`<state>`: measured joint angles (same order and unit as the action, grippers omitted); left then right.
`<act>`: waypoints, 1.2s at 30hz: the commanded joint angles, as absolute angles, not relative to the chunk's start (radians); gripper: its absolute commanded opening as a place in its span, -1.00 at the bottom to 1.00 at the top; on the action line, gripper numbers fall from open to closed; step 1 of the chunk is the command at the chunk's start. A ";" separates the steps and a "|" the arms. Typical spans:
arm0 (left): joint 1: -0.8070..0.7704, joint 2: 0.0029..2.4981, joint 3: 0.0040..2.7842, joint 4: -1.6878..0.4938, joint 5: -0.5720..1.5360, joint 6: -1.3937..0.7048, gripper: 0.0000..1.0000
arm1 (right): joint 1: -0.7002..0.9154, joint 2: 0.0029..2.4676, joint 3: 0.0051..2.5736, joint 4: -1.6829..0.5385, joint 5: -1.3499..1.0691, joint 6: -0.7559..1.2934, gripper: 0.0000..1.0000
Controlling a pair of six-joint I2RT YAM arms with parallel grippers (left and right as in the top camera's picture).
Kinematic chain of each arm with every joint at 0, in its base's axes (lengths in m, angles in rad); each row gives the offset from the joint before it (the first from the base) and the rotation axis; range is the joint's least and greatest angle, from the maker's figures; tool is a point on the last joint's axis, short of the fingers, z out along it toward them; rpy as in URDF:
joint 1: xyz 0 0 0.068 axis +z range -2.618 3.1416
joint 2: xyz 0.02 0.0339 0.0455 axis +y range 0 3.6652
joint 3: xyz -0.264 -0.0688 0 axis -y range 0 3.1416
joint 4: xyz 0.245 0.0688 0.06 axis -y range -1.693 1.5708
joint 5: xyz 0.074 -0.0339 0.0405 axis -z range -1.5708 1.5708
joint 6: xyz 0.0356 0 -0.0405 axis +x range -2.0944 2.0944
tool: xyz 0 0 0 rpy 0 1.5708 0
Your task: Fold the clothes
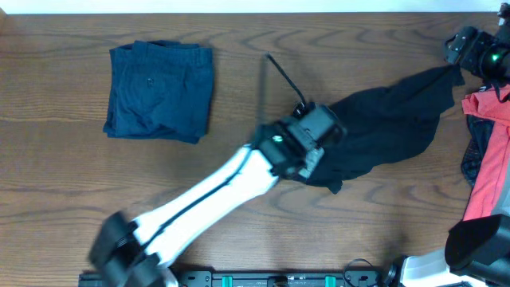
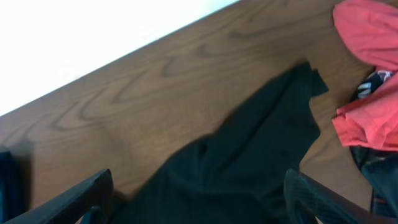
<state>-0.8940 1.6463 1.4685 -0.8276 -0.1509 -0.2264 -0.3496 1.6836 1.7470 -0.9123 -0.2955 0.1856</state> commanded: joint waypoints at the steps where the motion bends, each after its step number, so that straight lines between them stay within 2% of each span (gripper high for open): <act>1: -0.887 1.605 1.475 -0.821 -0.181 -0.194 -0.80 | -0.356 1.680 1.733 -0.916 -0.292 0.178 0.71; 2: -0.889 1.604 1.474 -0.802 -0.136 -0.211 -0.76 | -0.356 1.682 1.726 -0.913 -0.292 0.178 0.72; 4: -0.892 1.620 1.465 -0.764 -0.065 -0.258 -0.55 | -0.356 1.682 1.716 -0.912 -0.292 0.178 0.72; 6: -0.903 1.665 1.437 -0.700 -0.004 -0.324 -0.21 | -0.356 1.682 1.706 -0.912 -0.292 0.178 0.72; 8: -0.921 1.728 1.415 -0.647 0.050 -0.361 0.06 | -0.356 1.683 1.703 -0.913 -0.292 0.178 0.72; 11: -0.961 1.856 1.412 -0.602 0.129 -0.377 0.29 | -0.356 1.683 1.703 -0.913 -0.292 0.178 0.73; 14: -1.002 1.958 1.412 -0.563 0.178 -0.380 0.42 | -0.356 1.683 1.703 -0.912 -0.292 0.178 0.74; 19: -1.045 2.035 1.412 -0.528 0.194 -0.379 0.49 | -0.356 1.683 1.703 -0.911 -0.292 0.178 0.74; 25: -1.049 2.041 1.412 -0.503 0.107 -0.379 0.48 | -0.356 1.683 1.703 -0.910 -0.292 0.178 0.75; 30: -1.049 2.065 1.412 -0.472 0.070 -0.367 -0.24 | -0.356 1.683 1.703 -0.912 -0.292 0.178 0.75; 36: -1.049 2.067 1.412 -0.469 0.010 -0.316 -0.63 | -0.356 1.683 1.703 -0.914 -0.292 0.178 0.75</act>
<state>-1.0538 2.0533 1.4021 -0.4698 0.0631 -0.3573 -0.3496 1.6840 1.7096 -0.9123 -0.2947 0.1856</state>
